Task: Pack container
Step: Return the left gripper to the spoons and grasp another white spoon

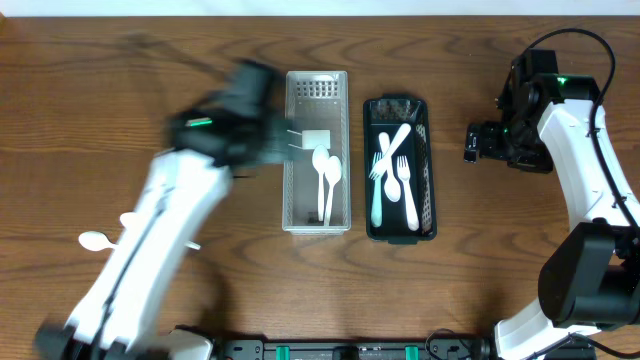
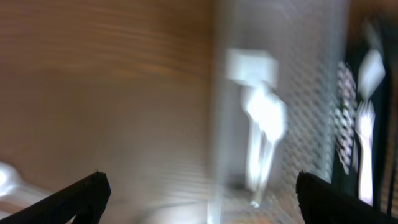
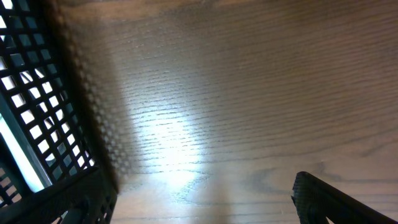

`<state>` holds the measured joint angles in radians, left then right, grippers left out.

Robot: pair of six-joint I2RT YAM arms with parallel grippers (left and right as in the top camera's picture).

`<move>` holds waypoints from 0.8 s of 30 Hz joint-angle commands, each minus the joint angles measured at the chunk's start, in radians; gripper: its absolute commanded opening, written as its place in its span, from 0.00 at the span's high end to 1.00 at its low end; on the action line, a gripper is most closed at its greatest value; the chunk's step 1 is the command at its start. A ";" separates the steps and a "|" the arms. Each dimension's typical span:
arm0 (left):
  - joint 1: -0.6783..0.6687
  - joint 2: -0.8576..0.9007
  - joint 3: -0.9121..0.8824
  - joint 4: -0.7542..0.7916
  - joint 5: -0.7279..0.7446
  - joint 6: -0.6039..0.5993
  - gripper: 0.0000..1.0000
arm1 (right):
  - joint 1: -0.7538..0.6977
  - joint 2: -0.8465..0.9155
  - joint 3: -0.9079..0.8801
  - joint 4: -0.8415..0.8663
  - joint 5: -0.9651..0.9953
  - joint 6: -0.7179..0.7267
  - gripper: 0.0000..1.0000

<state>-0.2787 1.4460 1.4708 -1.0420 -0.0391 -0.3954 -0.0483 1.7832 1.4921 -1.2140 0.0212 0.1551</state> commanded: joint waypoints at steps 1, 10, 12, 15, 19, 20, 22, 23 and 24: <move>0.192 -0.102 0.009 -0.089 -0.059 -0.170 0.02 | 0.010 -0.010 0.000 -0.002 -0.003 -0.024 0.01; 0.652 -0.137 -0.140 -0.148 0.017 -0.313 0.02 | 0.010 -0.010 -0.004 -0.009 -0.003 -0.029 0.01; 0.688 -0.114 -0.203 -0.107 0.031 -0.313 0.02 | 0.010 -0.010 -0.004 -0.014 -0.003 -0.034 0.01; 0.723 -0.066 -0.316 -0.029 0.061 -0.313 0.02 | 0.010 -0.010 -0.004 -0.024 -0.003 -0.041 0.01; 0.728 0.000 -0.436 0.086 0.084 -0.294 0.02 | 0.010 -0.010 -0.004 -0.028 -0.003 -0.041 0.01; 0.726 0.017 -0.455 0.111 0.086 -0.283 0.02 | 0.010 -0.010 -0.004 -0.028 -0.003 -0.041 0.01; 0.726 0.047 -0.481 0.154 0.094 -0.249 0.02 | 0.010 -0.010 -0.004 -0.028 -0.003 -0.041 0.01; 0.726 0.059 -0.490 0.172 0.097 -0.233 0.02 | 0.010 -0.010 -0.004 -0.028 -0.003 -0.041 0.01; 0.726 0.073 -0.499 0.192 0.100 -0.217 0.02 | 0.010 -0.010 -0.004 -0.028 -0.003 -0.041 0.01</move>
<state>0.4446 1.4960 0.9855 -0.8761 0.0422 -0.6659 -0.0483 1.7832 1.4906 -1.2404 0.0216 0.1253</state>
